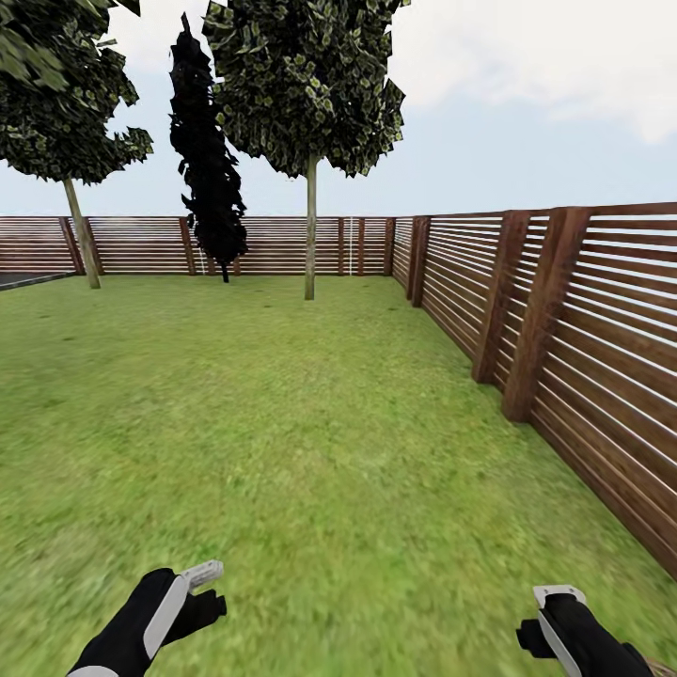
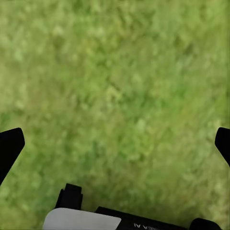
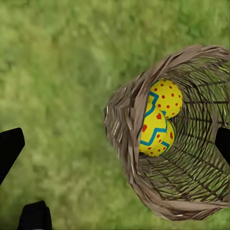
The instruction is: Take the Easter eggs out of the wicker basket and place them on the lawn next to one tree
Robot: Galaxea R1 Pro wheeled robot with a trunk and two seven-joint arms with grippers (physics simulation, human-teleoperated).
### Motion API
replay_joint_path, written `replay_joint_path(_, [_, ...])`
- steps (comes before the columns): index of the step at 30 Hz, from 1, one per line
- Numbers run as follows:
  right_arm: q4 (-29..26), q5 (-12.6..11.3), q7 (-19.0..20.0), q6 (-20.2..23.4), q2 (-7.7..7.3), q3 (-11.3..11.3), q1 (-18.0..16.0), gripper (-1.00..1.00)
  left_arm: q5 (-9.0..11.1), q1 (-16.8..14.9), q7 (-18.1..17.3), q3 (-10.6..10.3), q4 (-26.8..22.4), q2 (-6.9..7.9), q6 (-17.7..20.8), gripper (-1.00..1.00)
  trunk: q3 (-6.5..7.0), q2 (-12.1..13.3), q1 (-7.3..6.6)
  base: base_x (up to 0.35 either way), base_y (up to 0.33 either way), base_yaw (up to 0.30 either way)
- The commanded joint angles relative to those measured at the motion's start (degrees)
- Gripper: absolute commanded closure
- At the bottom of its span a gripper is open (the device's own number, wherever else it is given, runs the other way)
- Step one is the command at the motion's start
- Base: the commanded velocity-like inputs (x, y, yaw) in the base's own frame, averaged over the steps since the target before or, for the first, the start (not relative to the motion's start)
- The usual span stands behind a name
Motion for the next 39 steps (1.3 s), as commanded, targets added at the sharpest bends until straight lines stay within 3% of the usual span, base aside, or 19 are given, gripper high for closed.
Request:
replay_joint_path(1, [-0.1, -0.1, -0.2, 0.3, -0.01, 0.0, 0.0, -1.0, 0.6, 0.0, 0.4, 0.0, -0.1, -0.03, 0.3, -1.0, -0.06, 0.0, 0.0, 0.021, 0.0, 0.0])
replay_joint_path(12, [-0.1, -0.1, -0.2, 0.3, 0.05, 0.0, 0.0, -1.0, 0.5, 0.0, 0.4, 0.0, 0.0, -0.11, 0.6, -1.0, -0.06, 0.0, 0.0, 0.003, 0.0, 0.0])
replay_joint_path(39, [-0.1, -0.1, -0.2, 0.3, 0.07, 0.1, 0.0, -1.0, 0.4, 0.0, -2.6, -0.1, 1.6, -0.42, 1.1, -1.0, -4.91, -10.9, 5.93, 0.0, 0.0, 0.0])
